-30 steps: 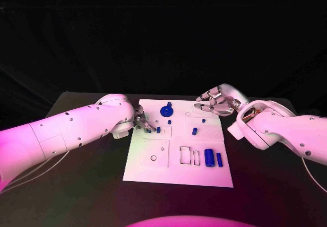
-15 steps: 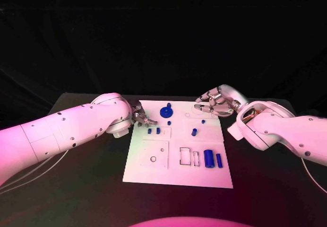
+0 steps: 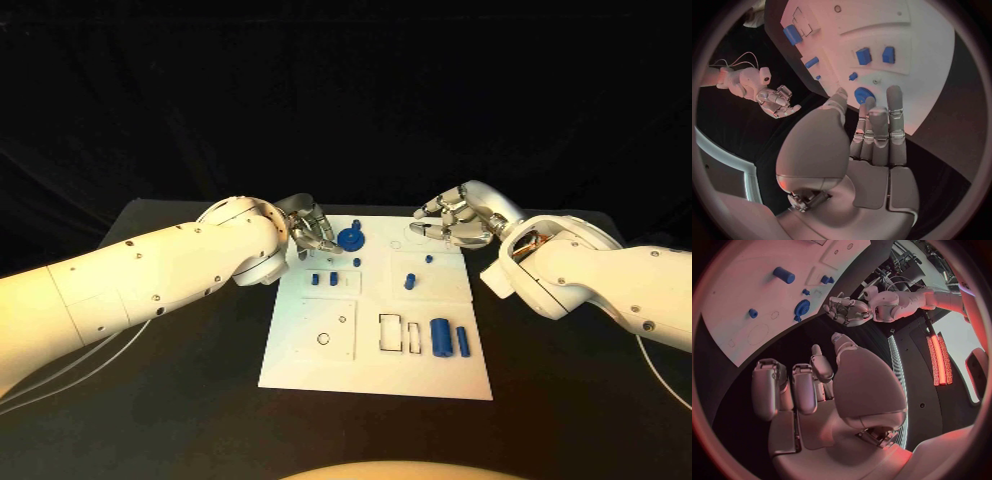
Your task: Assemble the parts on the task board
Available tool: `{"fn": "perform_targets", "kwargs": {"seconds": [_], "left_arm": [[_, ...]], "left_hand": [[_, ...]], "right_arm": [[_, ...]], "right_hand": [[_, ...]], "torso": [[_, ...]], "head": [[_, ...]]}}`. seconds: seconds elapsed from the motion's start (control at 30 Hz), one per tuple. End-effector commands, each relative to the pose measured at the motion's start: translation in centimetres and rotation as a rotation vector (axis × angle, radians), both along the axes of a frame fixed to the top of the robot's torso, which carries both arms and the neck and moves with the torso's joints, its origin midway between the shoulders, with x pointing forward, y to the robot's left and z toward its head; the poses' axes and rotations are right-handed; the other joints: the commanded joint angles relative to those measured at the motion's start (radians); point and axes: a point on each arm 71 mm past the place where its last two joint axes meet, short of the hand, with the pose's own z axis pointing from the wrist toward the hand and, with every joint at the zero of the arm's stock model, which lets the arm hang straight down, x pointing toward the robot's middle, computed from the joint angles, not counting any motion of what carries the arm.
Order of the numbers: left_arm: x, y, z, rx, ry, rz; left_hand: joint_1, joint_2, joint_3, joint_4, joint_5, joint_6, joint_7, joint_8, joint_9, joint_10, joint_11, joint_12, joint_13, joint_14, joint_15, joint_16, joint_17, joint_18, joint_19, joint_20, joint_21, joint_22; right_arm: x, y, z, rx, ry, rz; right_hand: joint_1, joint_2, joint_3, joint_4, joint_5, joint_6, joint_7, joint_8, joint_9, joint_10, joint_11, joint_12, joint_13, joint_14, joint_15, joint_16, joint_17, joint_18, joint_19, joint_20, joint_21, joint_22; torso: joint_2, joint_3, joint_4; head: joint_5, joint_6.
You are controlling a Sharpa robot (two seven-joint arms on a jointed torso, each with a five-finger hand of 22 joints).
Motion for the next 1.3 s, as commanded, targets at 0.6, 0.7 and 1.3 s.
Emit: {"fn": "perform_targets", "kwargs": {"seconds": [0.6,0.7,1.3], "left_arm": [[0.3,-4.0,-2.8,0.14,-0.203,-0.272],[0.6,-4.1,-3.1,0.165,-0.194,-0.272],[0.9,-5.0,-3.6,0.192,-0.171,-0.288]], "left_hand": [[0.061,-0.052,0.076,-0.031,-0.004,0.116,-0.012,-0.106,-0.237,0.036,0.0,-0.155,-0.231,0.115,-0.002,0.15,0.021,-0.012,0.147,0.001,0.155,0.191],[0.058,-0.051,0.084,-0.033,-0.004,0.137,-0.015,-0.111,-0.255,0.046,-0.001,-0.17,-0.253,0.134,-0.004,0.18,0.036,-0.022,0.175,-0.001,0.201,0.249],[0.055,-0.045,0.113,-0.044,-0.003,0.183,-0.023,-0.127,-0.297,0.103,-0.011,-0.202,-0.302,0.192,-0.013,0.286,0.116,-0.043,0.231,-0.008,0.304,0.38]], "right_arm": [[0.0,0.4,-0.1,-0.008,-0.008,0.023],[0.0,0.5,-0.1,-0.008,-0.008,0.025],[0.0,0.6,-0.1,-0.007,-0.008,0.029]], "right_hand": [[0.003,0.006,0.002,0.003,0.007,0.001,-0.002,0.006,0.001,-0.003,-0.002,-0.003,-0.002,0.053,-0.005,-0.004,0.05,0.007,-0.008,0.0,-0.005,0.136],[0.003,0.006,0.002,0.003,0.007,0.001,-0.002,0.006,0.001,-0.003,-0.002,-0.003,-0.002,0.053,-0.005,-0.004,0.05,0.007,-0.008,0.0,-0.005,0.136],[0.004,0.006,0.003,0.002,0.009,0.001,-0.002,0.006,0.001,-0.003,-0.002,-0.003,-0.001,0.053,-0.006,-0.004,0.05,0.007,-0.008,0.0,-0.006,0.136]], "torso": [[0.002,0.0003,-0.0015],[0.001,0.0008,-0.0025],[0.001,0.0001,-0.0007]], "head": [[-0.008,0.004],[-0.006,0.004],[-0.011,0.001]]}}
